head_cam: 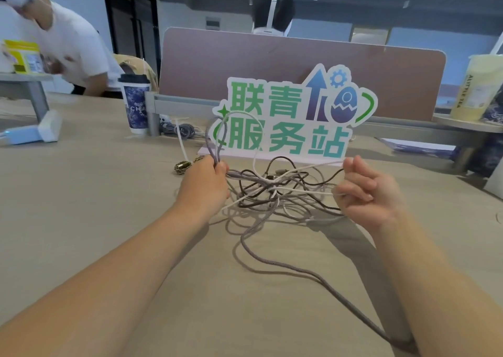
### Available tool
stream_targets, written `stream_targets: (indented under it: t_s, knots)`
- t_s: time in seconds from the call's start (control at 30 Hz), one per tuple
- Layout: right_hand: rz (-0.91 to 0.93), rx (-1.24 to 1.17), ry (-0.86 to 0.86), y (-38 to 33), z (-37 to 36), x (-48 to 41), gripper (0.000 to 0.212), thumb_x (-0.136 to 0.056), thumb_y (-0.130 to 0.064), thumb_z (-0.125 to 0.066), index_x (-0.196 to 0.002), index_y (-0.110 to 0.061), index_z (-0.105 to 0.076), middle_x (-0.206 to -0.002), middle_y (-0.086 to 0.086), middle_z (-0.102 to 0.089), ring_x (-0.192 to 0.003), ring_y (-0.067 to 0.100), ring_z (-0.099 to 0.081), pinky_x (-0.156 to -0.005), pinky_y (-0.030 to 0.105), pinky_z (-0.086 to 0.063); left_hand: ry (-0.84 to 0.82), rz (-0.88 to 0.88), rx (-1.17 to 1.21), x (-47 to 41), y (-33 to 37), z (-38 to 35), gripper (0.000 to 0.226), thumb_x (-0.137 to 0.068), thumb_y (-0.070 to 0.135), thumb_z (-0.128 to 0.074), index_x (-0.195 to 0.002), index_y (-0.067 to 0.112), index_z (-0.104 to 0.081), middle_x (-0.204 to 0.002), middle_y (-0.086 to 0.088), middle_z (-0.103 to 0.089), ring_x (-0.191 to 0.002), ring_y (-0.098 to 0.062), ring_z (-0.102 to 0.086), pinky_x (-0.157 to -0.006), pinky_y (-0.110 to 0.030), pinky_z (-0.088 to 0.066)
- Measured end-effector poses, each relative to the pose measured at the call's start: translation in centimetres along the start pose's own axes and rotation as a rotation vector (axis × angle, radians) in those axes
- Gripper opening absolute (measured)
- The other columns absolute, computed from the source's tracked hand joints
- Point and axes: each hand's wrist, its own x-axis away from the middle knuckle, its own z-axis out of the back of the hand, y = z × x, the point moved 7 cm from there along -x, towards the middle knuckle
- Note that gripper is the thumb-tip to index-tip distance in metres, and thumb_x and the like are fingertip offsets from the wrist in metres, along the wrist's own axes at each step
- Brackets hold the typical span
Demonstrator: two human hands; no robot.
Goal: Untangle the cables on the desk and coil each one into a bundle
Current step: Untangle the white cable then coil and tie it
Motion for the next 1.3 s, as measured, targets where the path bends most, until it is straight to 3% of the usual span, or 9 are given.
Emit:
stream_targets:
  t_s: [0.2,0.3,0.4,0.6,0.7,0.8,1.03,1.17,1.3]
  knots:
    - [0.204,-0.058,0.337,-1.5,3.1,-0.2,0.02,-0.093,-0.012,-0.041,-0.08,-0.007,-0.055,-0.046,-0.005,-0.042,-0.035,0.008,-0.031,-0.047,0.016,-0.041,0.004,-0.012,-0.027,0.5,0.4,-0.2,0.026,-0.101,0.025,-0.033,-0.092,0.013,-0.054,-0.079,0.0,-0.058,-0.059,-0.022,-0.067,-0.066,-0.043,-0.055]
    - [0.112,0.57,0.652,-1.4,4.6,0.2,0.016,-0.09,-0.005,-0.038,-0.085,-0.003,-0.054,-0.052,0.001,-0.046,-0.039,0.012,-0.041,-0.038,0.019,-0.042,-0.05,-0.024,-0.027,0.8,0.5,-0.8,0.024,-0.102,0.027,-0.031,-0.094,0.014,-0.05,-0.084,-0.002,-0.06,-0.052,-0.022,-0.066,-0.058,-0.041,-0.056]
    - [0.354,1.321,0.805,-2.8,2.6,1.3,0.031,-0.084,-0.001,-0.043,-0.113,0.0,-0.055,-0.094,0.014,-0.062,-0.077,0.029,-0.06,-0.068,0.034,-0.052,-0.08,-0.062,-0.028,1.0,0.9,-1.0,0.024,-0.102,0.029,-0.031,-0.096,0.014,-0.049,-0.086,0.003,-0.058,-0.053,-0.02,-0.064,-0.049,-0.032,-0.052]
    - [0.596,2.273,0.362,1.3,-4.3,0.6,0.036,-0.092,-0.03,-0.05,-0.127,-0.03,-0.056,-0.139,-0.002,-0.045,-0.132,0.021,-0.032,-0.115,0.045,-0.008,-0.112,-0.163,-0.016,1.5,1.4,-1.2,0.024,-0.101,0.028,-0.035,-0.094,0.013,-0.052,-0.086,0.001,-0.06,-0.057,-0.013,-0.049,-0.058,-0.034,-0.046]
    - [0.49,2.233,0.238,2.6,-4.0,0.3,0.025,-0.098,-0.031,-0.041,-0.101,-0.029,-0.065,-0.103,-0.006,-0.065,-0.107,0.018,-0.054,-0.115,0.05,-0.002,-0.148,-0.184,0.029,1.8,1.6,-1.4,0.025,-0.101,0.028,-0.035,-0.094,0.011,-0.053,-0.082,-0.002,-0.06,-0.059,-0.017,-0.047,-0.063,-0.04,-0.046]
    - [0.478,1.963,0.272,1.5,-3.2,0.8,0.023,-0.095,-0.031,-0.051,-0.08,-0.021,-0.066,-0.07,-0.007,-0.056,-0.08,0.019,-0.055,-0.088,0.036,-0.043,-0.16,-0.187,0.044,2.0,1.8,-1.5,0.024,-0.101,0.025,-0.037,-0.093,0.01,-0.054,-0.074,0.003,-0.056,-0.062,-0.013,-0.048,-0.06,-0.034,-0.041]
    - [0.797,1.561,0.727,-4.8,-1.1,3.0,0.028,-0.095,-0.019,-0.049,-0.072,-0.008,-0.059,-0.075,0.006,-0.053,-0.076,0.024,-0.046,-0.057,0.027,-0.025,-0.196,-0.051,-0.035,1.2,0.3,-2.1,0.025,-0.101,0.024,-0.035,-0.08,0.021,-0.047,-0.086,-0.002,-0.06,-0.074,-0.022,-0.065,-0.063,-0.042,-0.056]
    - [0.657,1.507,1.053,-7.8,4.0,3.9,0.023,-0.089,-0.014,-0.051,-0.084,0.005,-0.063,-0.087,0.024,-0.061,-0.082,0.038,-0.056,-0.075,0.037,-0.043,-0.198,0.028,0.028,0.8,-0.4,-1.7,0.021,-0.102,0.016,-0.033,-0.089,0.012,-0.049,-0.095,-0.009,-0.061,-0.06,-0.018,-0.062,-0.035,-0.024,-0.043]
    - [0.669,1.76,0.889,-5.6,2.0,2.3,0.034,-0.082,-0.002,-0.053,-0.114,-0.005,-0.062,-0.122,0.019,-0.055,-0.112,0.035,-0.049,-0.094,0.038,-0.04,-0.22,-0.017,-0.007,0.9,-0.1,-2.2,0.023,-0.102,0.021,-0.033,-0.083,0.015,-0.046,-0.081,-0.007,-0.065,-0.053,-0.02,-0.054,-0.041,-0.028,-0.04]
